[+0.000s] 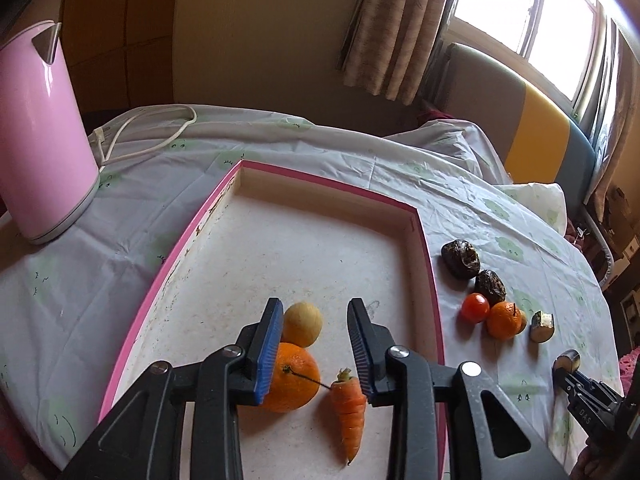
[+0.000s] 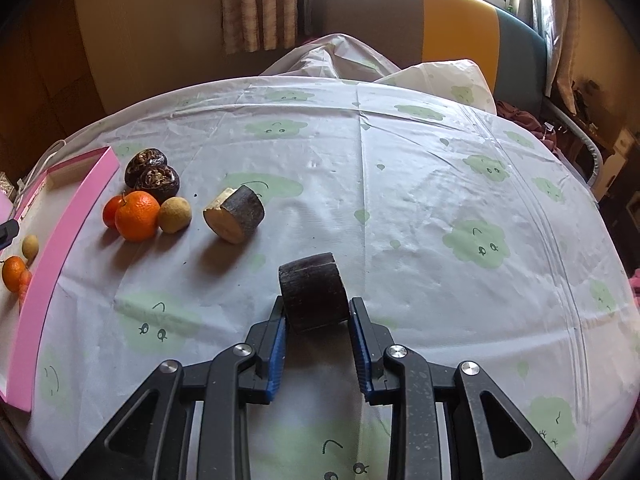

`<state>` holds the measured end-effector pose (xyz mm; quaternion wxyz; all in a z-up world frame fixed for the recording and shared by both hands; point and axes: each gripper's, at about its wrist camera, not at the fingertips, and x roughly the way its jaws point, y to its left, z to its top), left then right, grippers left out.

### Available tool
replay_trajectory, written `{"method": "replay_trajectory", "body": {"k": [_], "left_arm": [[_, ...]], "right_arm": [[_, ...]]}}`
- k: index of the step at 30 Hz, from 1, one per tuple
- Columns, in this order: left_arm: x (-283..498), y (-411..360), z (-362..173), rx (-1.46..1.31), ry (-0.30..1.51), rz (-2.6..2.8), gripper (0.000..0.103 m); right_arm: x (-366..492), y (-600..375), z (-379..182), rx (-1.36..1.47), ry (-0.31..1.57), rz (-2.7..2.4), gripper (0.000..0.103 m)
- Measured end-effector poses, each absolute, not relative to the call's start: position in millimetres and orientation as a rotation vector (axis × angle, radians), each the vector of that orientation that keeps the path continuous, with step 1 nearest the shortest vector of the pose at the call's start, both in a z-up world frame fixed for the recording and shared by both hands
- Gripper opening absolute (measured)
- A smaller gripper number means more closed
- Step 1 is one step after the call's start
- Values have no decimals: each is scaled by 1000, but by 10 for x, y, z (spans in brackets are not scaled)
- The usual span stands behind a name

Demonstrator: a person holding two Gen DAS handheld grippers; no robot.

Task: Organize fruits
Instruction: 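Lower the dark log piece into the tray and open the right gripper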

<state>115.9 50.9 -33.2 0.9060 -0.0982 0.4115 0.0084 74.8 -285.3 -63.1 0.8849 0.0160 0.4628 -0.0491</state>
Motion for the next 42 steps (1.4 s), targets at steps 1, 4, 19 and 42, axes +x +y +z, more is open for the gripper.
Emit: {"method": "replay_trajectory", "body": {"k": [1,4,19,42], "left_arm": [[1140,522,-336,-206,851,21,35],[1076,556,-335,-211,850,29,35],[794,611,-258,-168,834,19,38],[560,1007,-294,-237,836,71,38]], "right_arm": [[754,-2836,-632,30,963,-99,29],[760,-2788,-624,30,964,-86,29],[667,-2386,-541,40,951,48,29],[752,-727,-329,-41,973,480,29]]}}
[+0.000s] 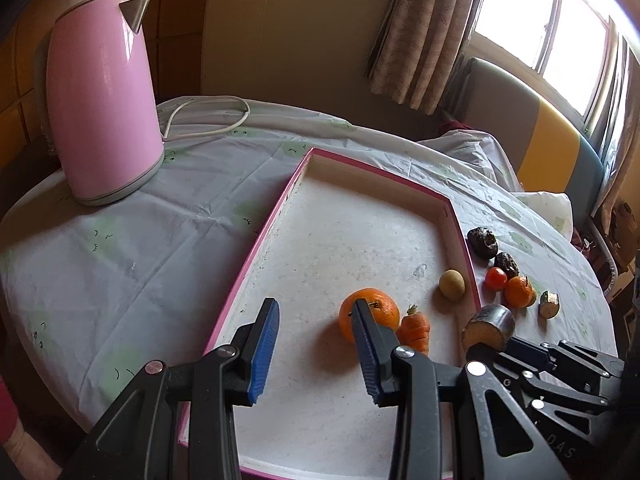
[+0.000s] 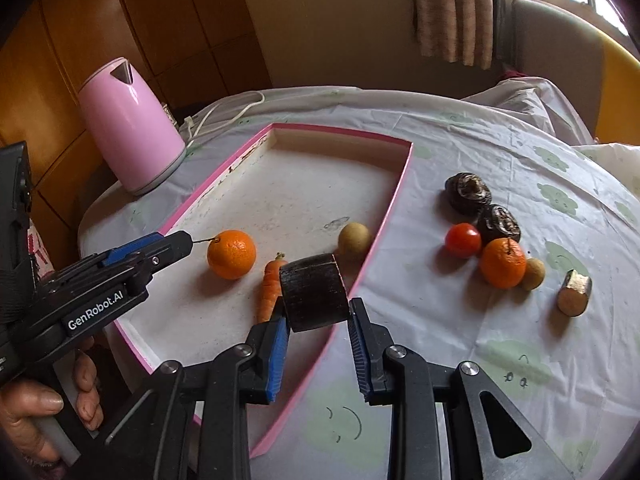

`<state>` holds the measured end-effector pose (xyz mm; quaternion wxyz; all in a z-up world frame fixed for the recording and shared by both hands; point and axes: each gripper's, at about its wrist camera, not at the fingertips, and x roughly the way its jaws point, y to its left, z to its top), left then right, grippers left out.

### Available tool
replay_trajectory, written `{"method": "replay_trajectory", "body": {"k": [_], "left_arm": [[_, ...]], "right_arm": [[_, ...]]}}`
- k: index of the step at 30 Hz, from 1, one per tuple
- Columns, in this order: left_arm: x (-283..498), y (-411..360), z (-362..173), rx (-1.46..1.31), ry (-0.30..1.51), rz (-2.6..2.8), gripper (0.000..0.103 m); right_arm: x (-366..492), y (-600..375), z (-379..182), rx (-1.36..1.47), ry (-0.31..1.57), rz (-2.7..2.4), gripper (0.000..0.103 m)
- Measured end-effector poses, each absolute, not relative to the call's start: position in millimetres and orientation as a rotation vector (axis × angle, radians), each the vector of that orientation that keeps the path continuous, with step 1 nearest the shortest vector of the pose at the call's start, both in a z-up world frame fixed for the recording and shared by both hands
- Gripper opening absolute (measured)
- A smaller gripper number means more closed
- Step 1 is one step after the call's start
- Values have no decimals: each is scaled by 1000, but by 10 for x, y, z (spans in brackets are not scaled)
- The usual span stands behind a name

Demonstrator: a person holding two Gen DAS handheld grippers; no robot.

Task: Organize fruits
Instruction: 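Lower the dark log piece into the tray and open the right gripper, then move the left gripper to the second mandarin orange and grasp it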

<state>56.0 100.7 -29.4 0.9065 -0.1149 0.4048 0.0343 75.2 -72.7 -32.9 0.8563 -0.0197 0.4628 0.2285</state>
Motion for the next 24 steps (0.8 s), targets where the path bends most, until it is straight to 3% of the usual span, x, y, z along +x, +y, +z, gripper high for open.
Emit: {"method": "replay_trajectory", "body": {"k": [12,16,24], "left_arm": [[493,949,-314,-216,841,63,38],[507,942,-307,-223,847,64,38],[482,846,-295,-211,851,41,38]], "right_arm": [[725,-653,-353,-23,968,472,31],[687,-708,-311,-32,943,434,41],[611,-1044,-280,44,923,362,41]]}}
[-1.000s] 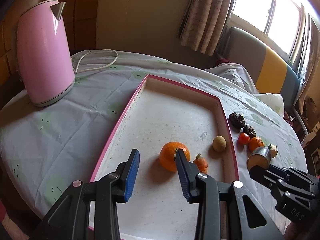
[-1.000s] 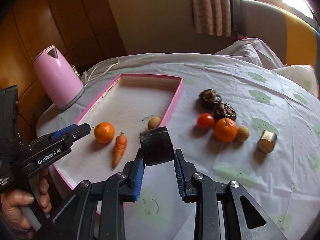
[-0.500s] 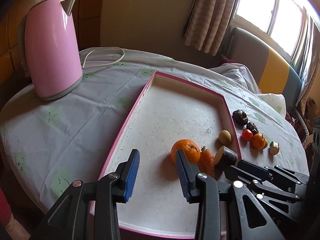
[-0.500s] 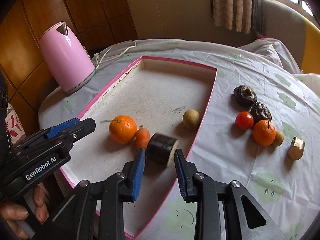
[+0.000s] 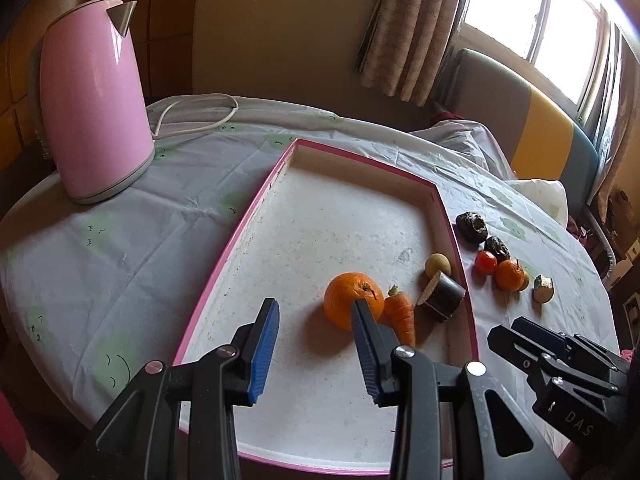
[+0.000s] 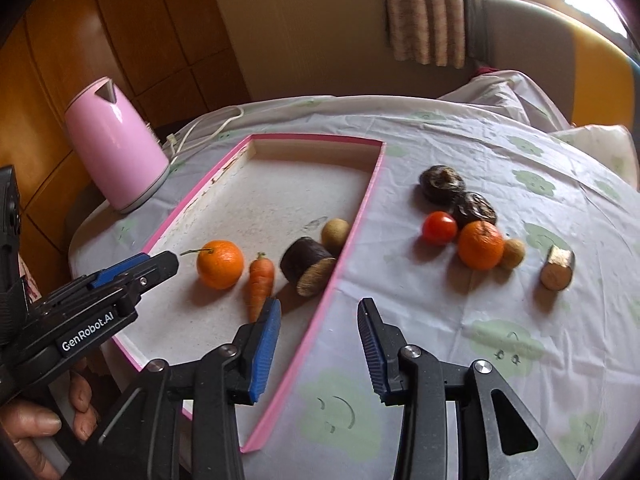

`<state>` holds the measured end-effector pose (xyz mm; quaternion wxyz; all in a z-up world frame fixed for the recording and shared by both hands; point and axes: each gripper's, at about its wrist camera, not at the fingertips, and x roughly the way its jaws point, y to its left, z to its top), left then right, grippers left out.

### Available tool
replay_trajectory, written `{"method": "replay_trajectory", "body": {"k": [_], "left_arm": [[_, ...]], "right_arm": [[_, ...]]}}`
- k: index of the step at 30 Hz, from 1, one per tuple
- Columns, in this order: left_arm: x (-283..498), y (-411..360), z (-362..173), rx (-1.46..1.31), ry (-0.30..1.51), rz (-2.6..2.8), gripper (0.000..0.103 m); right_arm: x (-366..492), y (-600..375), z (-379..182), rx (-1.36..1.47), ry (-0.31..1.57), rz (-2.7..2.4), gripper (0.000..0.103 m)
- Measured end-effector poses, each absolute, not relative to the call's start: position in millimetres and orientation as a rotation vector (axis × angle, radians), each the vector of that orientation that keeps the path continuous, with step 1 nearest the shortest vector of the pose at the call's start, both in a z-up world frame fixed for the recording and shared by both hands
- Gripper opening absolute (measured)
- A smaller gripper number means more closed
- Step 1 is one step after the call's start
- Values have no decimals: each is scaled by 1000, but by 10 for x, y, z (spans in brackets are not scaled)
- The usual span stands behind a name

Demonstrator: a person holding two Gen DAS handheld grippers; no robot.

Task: Organize fruits
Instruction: 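Move the left gripper to the second mandarin orange and grasp it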

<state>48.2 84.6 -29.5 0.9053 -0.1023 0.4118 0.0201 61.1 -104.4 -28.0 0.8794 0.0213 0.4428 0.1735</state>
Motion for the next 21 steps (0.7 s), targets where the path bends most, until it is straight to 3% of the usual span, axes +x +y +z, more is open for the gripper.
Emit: {"method": "replay_trajectory", "body": {"k": [3,21], "left_arm": [[463,778,-299,-213,854,16,38],[413,16,-213,-114,858,-220,38]], "right_arm": [[587,-1229,-322,78,929,312,47],[467,-2321,-526,213,939,29,47]]}}
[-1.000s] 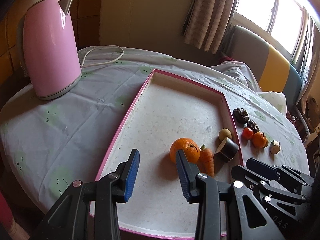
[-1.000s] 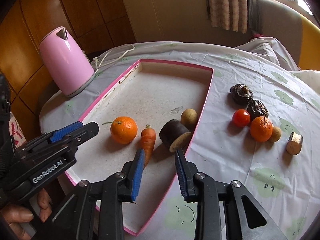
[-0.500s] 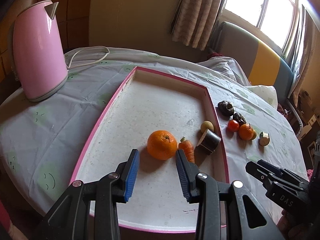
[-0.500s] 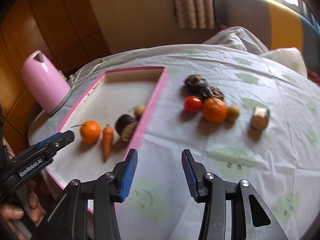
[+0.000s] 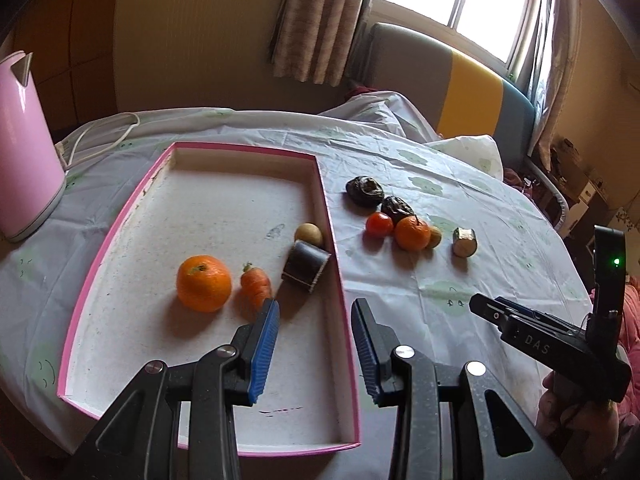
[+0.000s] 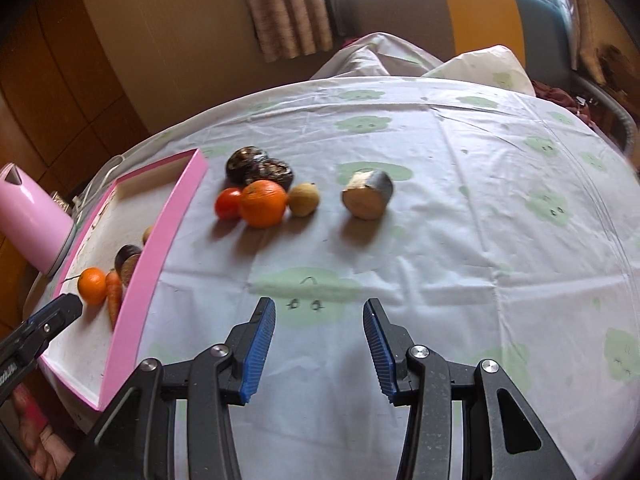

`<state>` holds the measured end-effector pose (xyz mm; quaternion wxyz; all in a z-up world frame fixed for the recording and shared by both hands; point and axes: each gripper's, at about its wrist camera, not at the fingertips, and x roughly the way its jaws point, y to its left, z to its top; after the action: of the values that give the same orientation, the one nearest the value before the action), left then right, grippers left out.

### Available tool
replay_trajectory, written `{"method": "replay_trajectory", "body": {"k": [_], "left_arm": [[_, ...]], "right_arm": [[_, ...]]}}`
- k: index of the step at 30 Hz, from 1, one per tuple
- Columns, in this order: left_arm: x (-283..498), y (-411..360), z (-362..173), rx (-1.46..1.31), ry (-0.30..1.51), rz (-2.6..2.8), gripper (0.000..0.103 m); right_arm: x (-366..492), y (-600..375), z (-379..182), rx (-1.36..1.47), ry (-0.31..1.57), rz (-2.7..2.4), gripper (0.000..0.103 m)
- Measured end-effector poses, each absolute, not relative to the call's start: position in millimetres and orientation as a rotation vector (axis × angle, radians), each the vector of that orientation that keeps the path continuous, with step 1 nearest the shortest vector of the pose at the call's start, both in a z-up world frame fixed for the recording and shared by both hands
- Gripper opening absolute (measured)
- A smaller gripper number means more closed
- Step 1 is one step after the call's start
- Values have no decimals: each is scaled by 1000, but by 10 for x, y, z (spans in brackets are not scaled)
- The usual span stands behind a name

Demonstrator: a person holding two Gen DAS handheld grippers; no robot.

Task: Organize fruits
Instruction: 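Move the left gripper to the second mandarin orange and grasp it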

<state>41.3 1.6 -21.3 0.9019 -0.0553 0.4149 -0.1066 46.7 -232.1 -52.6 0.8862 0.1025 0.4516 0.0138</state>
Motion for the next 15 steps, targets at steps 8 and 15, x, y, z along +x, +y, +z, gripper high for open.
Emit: {"method": "replay_trajectory", "body": {"k": [8,15], "left_arm": [[550,-275,-155,-131,881,-288,37],[843,-649,-176,-138,919,-370,35]], "right_arm": [[464,-2461,-554,219,934,-2,47],[487,-2580,-557,225,931,-19,47]]}}
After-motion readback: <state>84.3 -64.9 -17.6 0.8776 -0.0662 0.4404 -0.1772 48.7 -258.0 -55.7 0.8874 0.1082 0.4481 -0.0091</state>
